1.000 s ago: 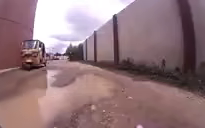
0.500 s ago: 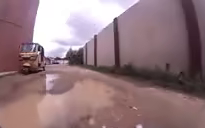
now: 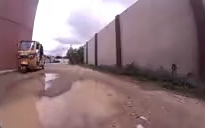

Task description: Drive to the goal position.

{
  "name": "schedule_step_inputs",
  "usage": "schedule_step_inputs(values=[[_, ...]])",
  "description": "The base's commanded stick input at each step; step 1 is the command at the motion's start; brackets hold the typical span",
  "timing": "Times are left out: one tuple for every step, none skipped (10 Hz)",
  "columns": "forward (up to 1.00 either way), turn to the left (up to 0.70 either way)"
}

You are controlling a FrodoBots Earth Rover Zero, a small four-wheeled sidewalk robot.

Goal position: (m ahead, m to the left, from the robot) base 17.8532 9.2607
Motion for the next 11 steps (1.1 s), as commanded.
schedule_step_inputs(values=[[0.5,-0.01],[0.5,-0.01],[0.5,-0.01],[0.5,-0.01],[0.5,-0.01],[0.5,-0.01],[0.5,-0.01],[0.5,-0.01],[0.5,-0.01],[0.5,-0.01],[0.5,-0.01]])
